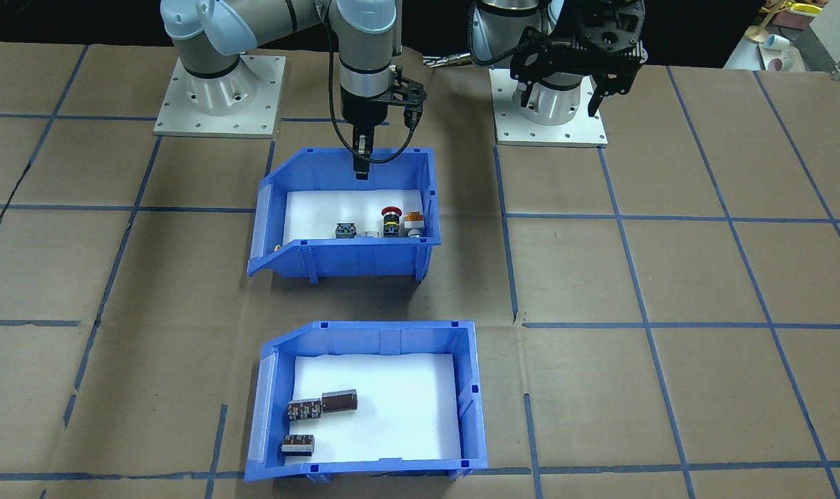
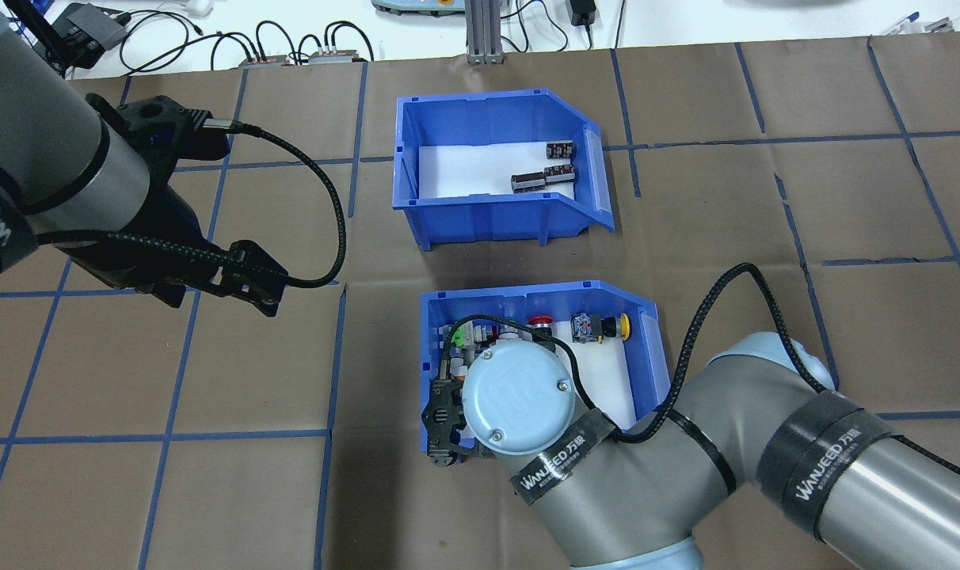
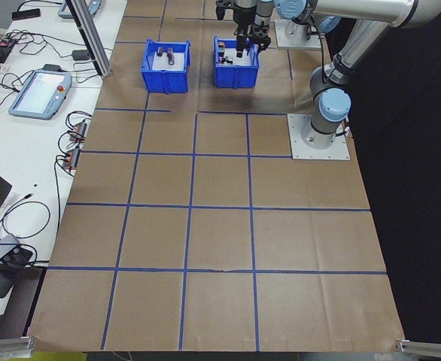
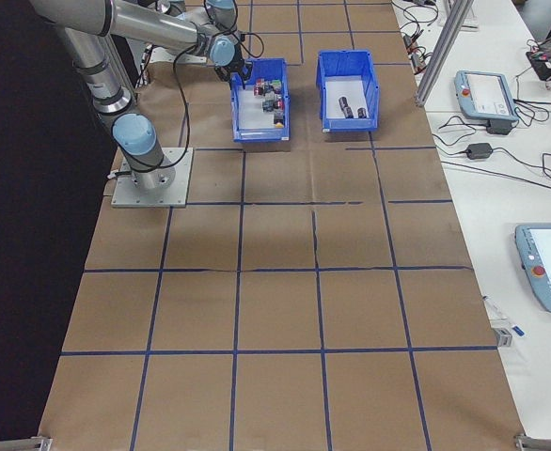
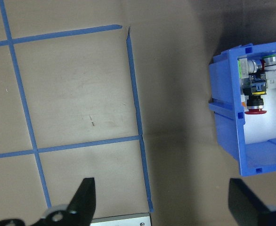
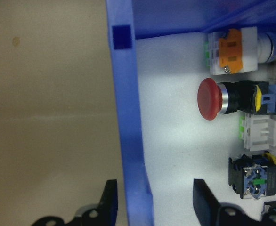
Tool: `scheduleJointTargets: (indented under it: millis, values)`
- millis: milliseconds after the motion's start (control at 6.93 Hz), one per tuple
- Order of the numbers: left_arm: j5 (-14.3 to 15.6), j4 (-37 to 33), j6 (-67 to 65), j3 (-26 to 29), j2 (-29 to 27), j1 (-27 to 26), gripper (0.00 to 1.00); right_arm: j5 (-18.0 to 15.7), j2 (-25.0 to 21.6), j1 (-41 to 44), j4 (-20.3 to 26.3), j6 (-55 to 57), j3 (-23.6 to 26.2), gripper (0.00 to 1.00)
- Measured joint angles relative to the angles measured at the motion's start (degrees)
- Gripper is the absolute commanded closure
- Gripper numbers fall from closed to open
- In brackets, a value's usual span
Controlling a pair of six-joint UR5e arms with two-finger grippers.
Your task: Place battery box in front
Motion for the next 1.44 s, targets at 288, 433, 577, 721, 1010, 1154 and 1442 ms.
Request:
scheduleJointTargets:
  millis: [288, 433, 577, 721, 1010, 1154, 1442]
  values:
    - [1.69, -0.21, -0.13, 1.46, -0.06, 0.91, 0.01, -0.07, -2.26, -1.70, 0.46, -0.06, -0.58, 0.00]
    - [1.75, -0.55, -0.24, 2.75, -0.77, 1.58, 0.01, 0.08, -3.56, -3.61, 1.45, -0.10, -1.35, 0.00]
    - [1.47, -0.76, -0.29, 3.77, -1.28, 1.87, 0.01, 0.29, -4.21, -6.27, 2.87, -0.14, -2.86, 0.00]
    - [0.99, -0.84, -0.31, 4.29, -1.49, 1.97, 0.01, 0.45, -4.43, -9.06, 4.79, -0.15, -5.11, 0.00]
    - [0.77, -0.87, -0.30, 4.42, -1.45, 2.01, 0.01, 0.56, -4.28, -15.44, 11.93, 1.27, -11.68, 0.00]
    - [0.95, -0.88, -0.26, 4.41, -1.40, 2.01, 0.01, 0.58, -4.15, -19.62, 15.29, 4.64, -14.97, 0.00]
    - [1.15, -0.88, -0.18, 4.35, -1.37, 2.01, 0.01, 0.58, -4.08, -27.34, 17.95, 14.84, -18.22, 0.00]
